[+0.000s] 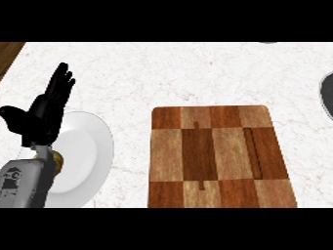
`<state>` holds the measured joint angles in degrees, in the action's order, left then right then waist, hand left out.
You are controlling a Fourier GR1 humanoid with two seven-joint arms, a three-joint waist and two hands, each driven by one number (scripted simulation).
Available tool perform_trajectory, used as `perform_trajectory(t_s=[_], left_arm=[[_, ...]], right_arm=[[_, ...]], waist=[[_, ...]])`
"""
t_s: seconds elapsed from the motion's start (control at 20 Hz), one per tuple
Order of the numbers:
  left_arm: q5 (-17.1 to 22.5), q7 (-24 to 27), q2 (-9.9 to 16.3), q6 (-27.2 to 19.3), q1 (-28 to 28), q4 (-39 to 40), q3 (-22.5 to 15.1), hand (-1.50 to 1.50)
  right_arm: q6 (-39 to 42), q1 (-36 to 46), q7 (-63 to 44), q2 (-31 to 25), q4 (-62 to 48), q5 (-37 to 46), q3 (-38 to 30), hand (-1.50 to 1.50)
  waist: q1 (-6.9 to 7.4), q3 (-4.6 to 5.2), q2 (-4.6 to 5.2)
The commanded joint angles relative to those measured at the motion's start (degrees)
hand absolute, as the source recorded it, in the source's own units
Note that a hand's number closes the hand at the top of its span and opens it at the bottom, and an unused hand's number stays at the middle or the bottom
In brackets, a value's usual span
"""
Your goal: Pick the bell pepper from the cutting board and place it in the pan
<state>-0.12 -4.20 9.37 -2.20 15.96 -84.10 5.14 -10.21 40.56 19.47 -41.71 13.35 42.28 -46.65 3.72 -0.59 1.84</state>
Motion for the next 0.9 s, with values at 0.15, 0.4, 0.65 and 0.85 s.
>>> perform_trajectory(t_s=[0.15, 0.4, 0.65, 0.85], left_arm=[[1.4, 0.2, 1.5, 1.1, -1.5, 0.1, 1.9, 0.0], [-0.6, -1.1, 0.0, -1.1, -1.3, 0.0, 0.5, 0.0], [0.3, 0.3, 1.4, 1.0, -6.5, -2.2, 1.4, 0.0], [-0.7, 0.4, 0.5, -1.7, -2.7, 0.8, 2.3, 0.0]], right_arm=[[-0.7, -1.0, 9.8, -0.2, 0.6, -9.7, -9.0, -1.5], [12.3, -5.4, 15.5, -2.1, -1.3, -15.9, -12.8, -1.5], [23.6, -13.7, 22.8, -2.5, 0.1, -19.5, -13.4, -1.5], [29.9, -16.7, 21.2, -3.9, 5.0, -21.8, -11.9, -1.5]], waist=[[-1.21, 0.13, -0.69], [-3.25, 0.35, -1.45], [-4.4, 0.58, -2.12], [-5.31, 0.77, -2.33]])
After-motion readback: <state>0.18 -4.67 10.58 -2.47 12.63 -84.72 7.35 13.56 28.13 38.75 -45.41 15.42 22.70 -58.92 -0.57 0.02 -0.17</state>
